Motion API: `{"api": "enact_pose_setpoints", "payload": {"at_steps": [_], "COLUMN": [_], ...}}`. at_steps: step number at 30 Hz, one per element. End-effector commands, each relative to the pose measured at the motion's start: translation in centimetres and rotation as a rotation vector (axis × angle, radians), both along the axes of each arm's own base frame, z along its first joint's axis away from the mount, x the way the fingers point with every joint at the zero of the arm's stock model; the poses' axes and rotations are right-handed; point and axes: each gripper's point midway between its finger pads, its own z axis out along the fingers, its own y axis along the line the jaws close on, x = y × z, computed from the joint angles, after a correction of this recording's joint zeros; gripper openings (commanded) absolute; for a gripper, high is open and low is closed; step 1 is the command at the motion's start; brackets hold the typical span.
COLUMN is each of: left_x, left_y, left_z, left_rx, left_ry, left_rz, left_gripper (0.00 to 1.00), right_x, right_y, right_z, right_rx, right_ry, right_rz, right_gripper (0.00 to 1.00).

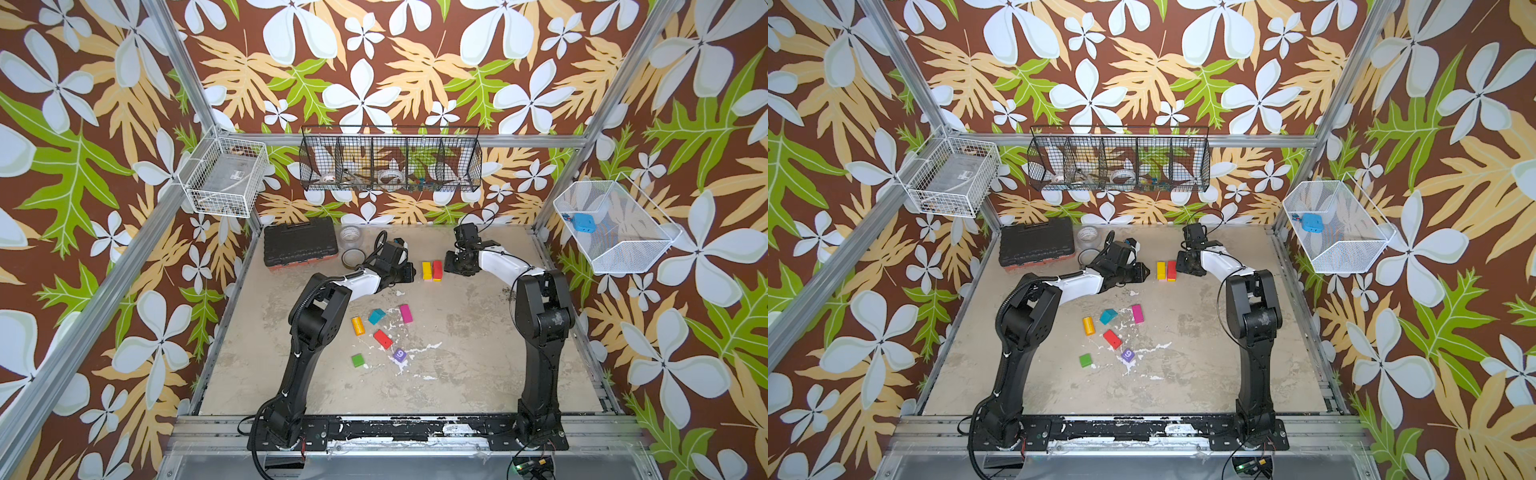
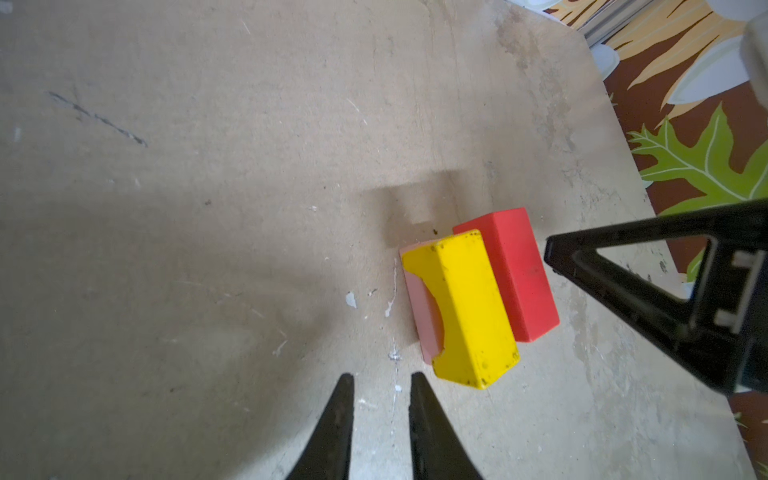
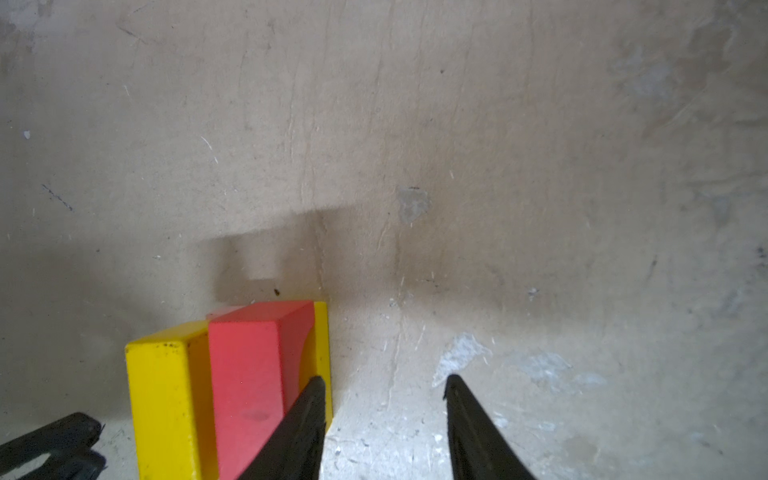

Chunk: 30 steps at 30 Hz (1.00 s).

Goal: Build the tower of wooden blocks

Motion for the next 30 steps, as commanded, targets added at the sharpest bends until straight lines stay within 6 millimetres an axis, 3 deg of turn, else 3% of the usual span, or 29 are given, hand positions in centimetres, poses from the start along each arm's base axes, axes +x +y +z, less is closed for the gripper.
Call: {"api": "enact_pose_setpoints", "payload": {"at_steps": [1, 30], "left_x": [0.1, 1.4], "left_y": [-0.3, -3.2], "left_z": [-0.3, -0.7], "left_rx": [0.025, 0.056], "left_ry": [-0.007, -0.008], "left_rz": [-0.004, -0.025], "left_gripper": [0.26, 0.26], "right_x": [0.3, 0.5], "right_y": [0.2, 0.4], "right_z": [-0.1, -1.3], "right_rx": [0.004, 0.009], "right_ry": [-0.01, 0.014], "right_rz": [0.009, 0.02], "right_gripper": [0.48, 0.48]}}
